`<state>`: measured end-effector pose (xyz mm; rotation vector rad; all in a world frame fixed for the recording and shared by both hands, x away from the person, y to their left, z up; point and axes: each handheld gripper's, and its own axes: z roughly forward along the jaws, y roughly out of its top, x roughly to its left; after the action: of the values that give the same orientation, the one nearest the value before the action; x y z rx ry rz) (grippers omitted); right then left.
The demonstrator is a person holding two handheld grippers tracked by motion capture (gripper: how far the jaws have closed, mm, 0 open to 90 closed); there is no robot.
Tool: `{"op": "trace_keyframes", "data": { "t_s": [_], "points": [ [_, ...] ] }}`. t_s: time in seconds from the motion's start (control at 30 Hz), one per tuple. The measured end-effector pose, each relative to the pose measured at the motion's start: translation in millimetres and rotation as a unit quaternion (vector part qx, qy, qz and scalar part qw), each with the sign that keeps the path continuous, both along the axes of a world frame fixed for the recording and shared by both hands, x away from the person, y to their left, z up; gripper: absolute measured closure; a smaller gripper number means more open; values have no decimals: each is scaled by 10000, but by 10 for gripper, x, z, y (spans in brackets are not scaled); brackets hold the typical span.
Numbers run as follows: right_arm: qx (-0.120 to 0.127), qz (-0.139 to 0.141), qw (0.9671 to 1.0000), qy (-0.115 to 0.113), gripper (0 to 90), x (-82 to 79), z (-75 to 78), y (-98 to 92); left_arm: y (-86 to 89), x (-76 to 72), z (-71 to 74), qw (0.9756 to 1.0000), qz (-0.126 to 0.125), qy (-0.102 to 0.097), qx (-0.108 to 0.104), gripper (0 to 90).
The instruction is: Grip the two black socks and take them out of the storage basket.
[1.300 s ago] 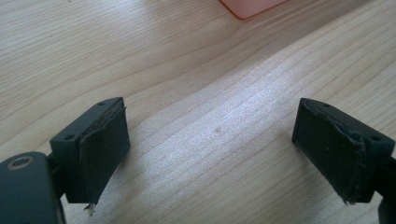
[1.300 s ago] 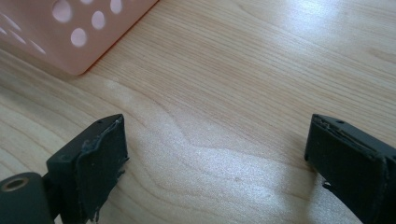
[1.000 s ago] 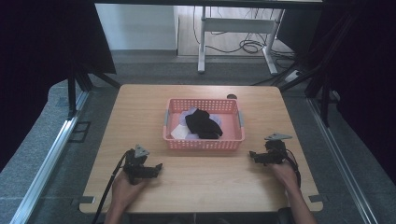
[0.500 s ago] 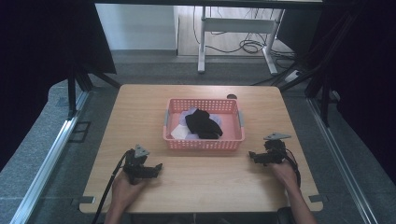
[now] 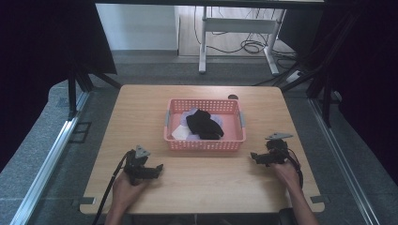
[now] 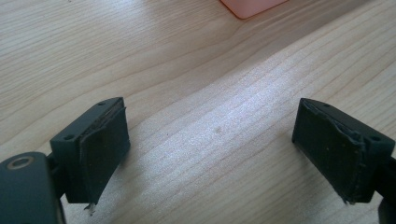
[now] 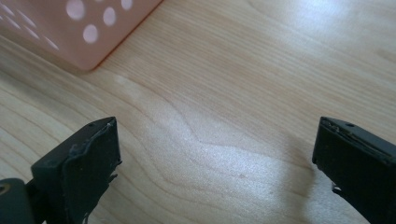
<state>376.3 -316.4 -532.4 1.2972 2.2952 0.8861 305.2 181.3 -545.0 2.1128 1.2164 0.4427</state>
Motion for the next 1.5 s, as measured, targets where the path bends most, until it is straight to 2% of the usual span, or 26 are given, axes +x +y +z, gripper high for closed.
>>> {"op": "trace_keyframes", "data": {
  "t_s": [0.43, 0.53, 0.67, 0.7, 0.77, 0.97, 1.1, 1.5],
  "points": [
    [152, 35, 9998, -84, 23, -22, 171, 30, 2, 0, 1, 10000, -12, 5, 14, 106],
    [30, 63, 9999, -112, 43, -24, 234, 30, 0, 0, 0, 10000, -1, -1, 3, 106],
    [-5, 59, 9998, -167, 45, -20, 292, 31, -2, -1, -1, 10000, 6, -4, -7, 106],
    [115, 68, 9997, -202, 45, -21, 333, 32, -2, -1, -1, 10000, 9, -6, -11, 106],
    [140, 111, 9997, -193, 45, -21, 355, 35, -1, -1, 0, 10000, 6, -3, -8, 106],
    [17, 273, 9995, -174, 18, -30, 465, 85, 1, 0, 1, 10000, -9, 2, 8, 106],
    [145, 359, 9992, -29, 9, -24, 523, 121, 1, 0, 0, 10000, -9, -3, 5, 106],
    [232, 638, 9977, -80, 25, 11, 788, 197, 1, 0, 1, 10000, -12, 2, 8, 106]
  ]
}}
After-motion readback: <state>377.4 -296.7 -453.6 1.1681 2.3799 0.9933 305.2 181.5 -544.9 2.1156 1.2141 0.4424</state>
